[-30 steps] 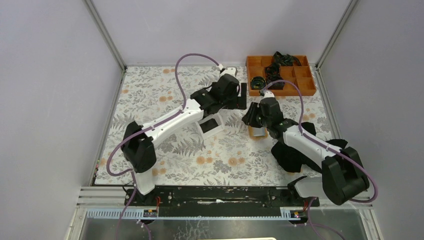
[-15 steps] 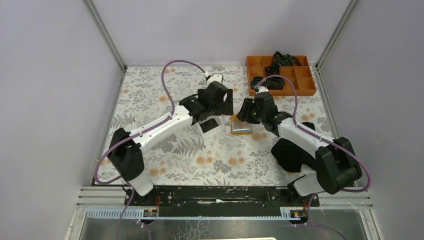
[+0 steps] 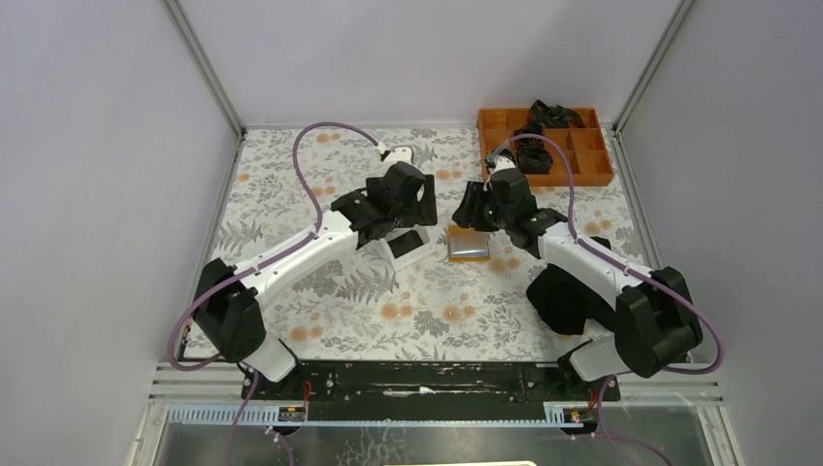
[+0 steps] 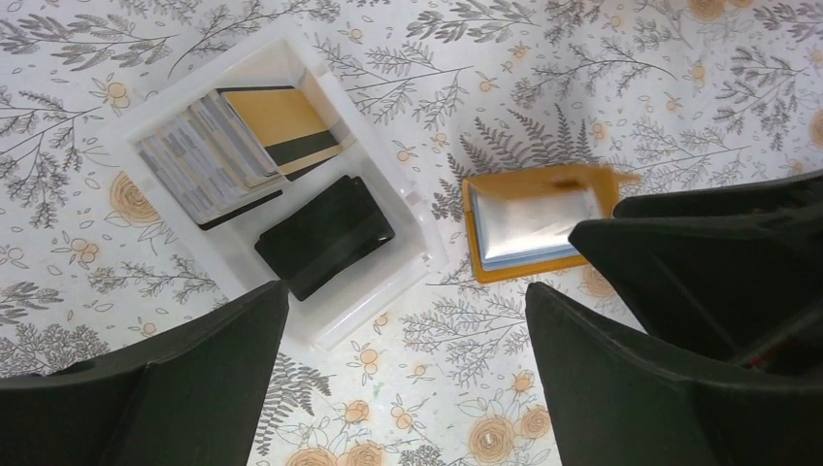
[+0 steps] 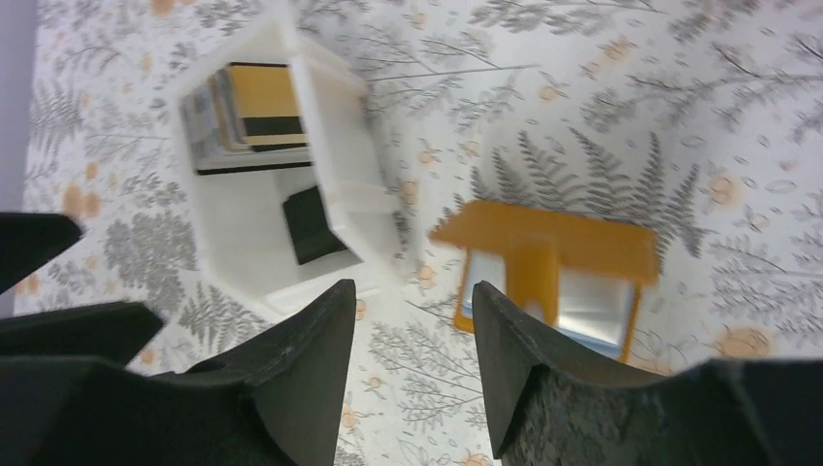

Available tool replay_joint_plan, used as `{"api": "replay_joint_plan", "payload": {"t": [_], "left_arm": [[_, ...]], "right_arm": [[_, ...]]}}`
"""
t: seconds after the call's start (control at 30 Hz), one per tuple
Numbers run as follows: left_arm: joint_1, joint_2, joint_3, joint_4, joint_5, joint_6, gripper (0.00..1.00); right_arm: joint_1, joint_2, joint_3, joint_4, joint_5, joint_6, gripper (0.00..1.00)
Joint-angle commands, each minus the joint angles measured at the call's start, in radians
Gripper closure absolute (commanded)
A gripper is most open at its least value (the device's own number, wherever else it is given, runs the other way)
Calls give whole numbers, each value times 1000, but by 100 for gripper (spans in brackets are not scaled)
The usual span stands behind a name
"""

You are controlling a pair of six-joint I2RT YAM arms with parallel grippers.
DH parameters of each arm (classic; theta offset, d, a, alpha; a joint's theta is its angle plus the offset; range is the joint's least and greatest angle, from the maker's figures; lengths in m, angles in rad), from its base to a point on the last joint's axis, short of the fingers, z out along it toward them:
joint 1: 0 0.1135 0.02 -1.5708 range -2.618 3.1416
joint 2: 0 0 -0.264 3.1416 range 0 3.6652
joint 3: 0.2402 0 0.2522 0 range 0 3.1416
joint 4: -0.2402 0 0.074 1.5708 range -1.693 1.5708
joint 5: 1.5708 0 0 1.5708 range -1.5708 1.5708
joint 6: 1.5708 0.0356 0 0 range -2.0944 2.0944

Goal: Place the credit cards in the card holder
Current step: Open the card holder at the center of the board, then pick up the credit card from the storage box.

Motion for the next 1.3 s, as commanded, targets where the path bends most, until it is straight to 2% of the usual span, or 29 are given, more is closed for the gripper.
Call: {"api": "replay_joint_plan", "payload": {"t": [0.0, 0.2, 0.63, 0.9, 1.27], "left_arm": [[35, -33, -21, 18, -21, -13, 0], [108, -96, -73, 17, 8, -49, 0], [290, -302, -353, 88, 82, -148, 0], [322, -310, -467, 176, 158, -184, 0], [352, -254, -496, 249, 220, -177, 0]], "right_arm": [[56, 12, 93, -1, -55, -46, 46], [117, 114, 232, -22, -78, -80, 47], [180, 481, 621, -126, -145, -113, 43], [193, 634, 767, -194, -159, -131, 42], [193, 738, 850, -245, -189, -136, 40]]}}
